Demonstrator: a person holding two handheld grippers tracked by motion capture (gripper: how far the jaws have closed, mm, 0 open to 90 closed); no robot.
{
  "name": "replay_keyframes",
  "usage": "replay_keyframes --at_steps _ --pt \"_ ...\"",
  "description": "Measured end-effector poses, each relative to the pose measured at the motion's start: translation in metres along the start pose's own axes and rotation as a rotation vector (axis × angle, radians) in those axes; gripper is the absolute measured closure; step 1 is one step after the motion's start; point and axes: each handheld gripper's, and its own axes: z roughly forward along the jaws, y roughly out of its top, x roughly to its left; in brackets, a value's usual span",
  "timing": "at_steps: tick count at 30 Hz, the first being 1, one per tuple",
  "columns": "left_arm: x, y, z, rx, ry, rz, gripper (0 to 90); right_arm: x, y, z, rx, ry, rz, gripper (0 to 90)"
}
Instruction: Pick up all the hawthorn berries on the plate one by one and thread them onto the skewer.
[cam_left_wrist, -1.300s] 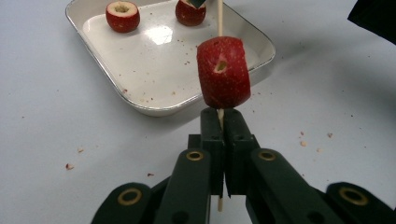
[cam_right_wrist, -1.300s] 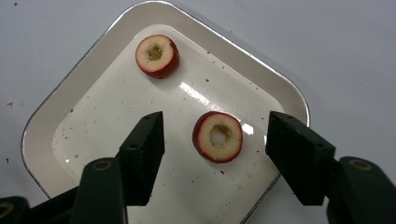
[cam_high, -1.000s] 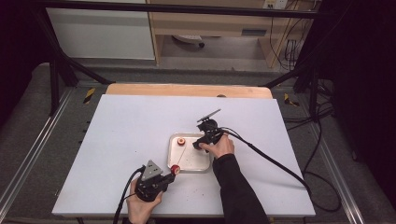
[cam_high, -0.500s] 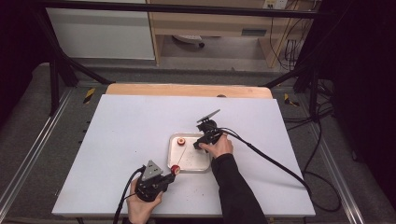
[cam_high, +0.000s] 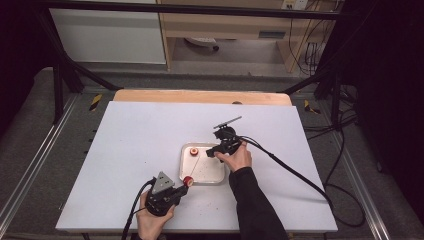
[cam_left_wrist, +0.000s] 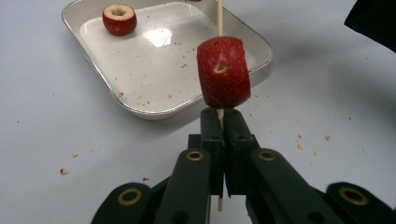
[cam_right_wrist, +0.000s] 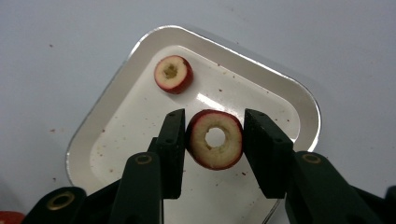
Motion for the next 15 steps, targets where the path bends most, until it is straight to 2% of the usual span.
replay_keyframes --at_steps 5,15 --pt "-0.003 0.001 0.001 -0.012 0.000 -0.010 88.3 0.003 -0.008 -0.013 -0.088 0.039 0.012 60.7" --pt "-0.011 0.002 0.006 -0.022 0.006 -0.032 88.3 0.000 -0.033 -0.028 -0.297 0.153 0.093 60.7"
